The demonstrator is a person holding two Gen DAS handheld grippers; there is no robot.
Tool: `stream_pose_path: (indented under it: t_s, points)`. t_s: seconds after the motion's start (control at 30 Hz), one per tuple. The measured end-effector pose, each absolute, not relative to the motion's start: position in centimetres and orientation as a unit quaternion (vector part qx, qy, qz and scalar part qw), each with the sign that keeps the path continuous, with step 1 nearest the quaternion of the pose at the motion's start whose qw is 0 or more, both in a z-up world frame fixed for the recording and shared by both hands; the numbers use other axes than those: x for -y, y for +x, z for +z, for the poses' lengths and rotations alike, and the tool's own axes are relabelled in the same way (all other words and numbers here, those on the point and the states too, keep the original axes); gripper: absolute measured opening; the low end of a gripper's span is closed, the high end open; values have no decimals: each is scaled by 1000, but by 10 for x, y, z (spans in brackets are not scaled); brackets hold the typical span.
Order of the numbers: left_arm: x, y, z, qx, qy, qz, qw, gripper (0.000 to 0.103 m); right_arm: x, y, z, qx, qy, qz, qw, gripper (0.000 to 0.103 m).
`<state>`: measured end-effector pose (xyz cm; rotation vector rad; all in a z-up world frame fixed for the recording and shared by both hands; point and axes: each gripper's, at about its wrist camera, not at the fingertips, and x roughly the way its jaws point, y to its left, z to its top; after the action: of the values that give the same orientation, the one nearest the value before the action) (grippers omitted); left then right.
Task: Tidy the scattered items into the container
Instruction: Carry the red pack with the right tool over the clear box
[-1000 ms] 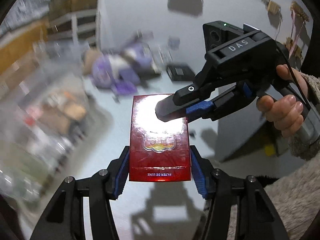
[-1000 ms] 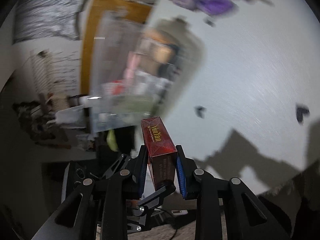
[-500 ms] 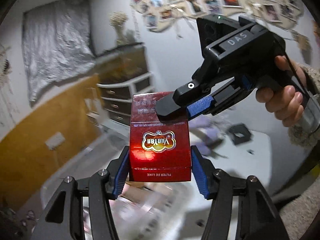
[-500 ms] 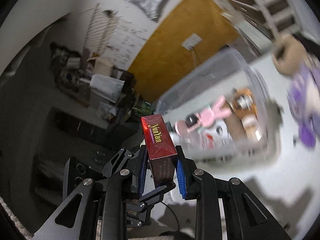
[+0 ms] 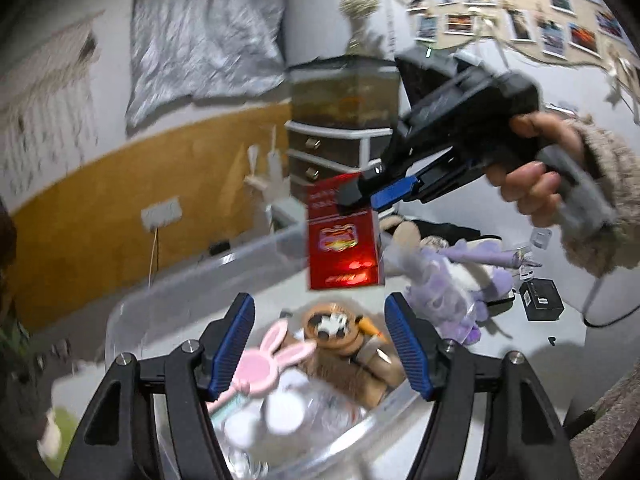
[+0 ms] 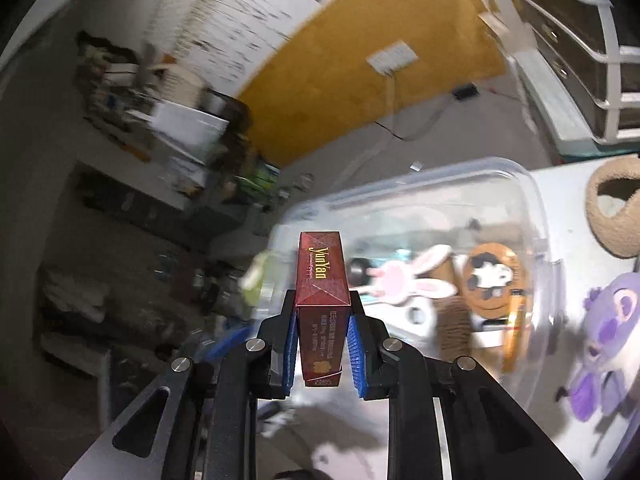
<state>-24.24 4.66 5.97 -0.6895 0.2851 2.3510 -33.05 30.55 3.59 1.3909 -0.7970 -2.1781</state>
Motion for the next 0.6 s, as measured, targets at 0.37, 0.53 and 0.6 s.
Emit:
stream_pose_path:
  t_s: [0.37,0.53,0.6]
  points:
    - [4,-229,33,-41,-311,906,286,67,-281,-402,-57,112,628,-760,124,23]
    - [15,-231,28,-24,-319,906,279,67,-257,-417,-77,39,654,-747,110,23]
    - [19,-232,26,-18,-320,906,278,67,-249,-423,-83,11,661,-743,105,23]
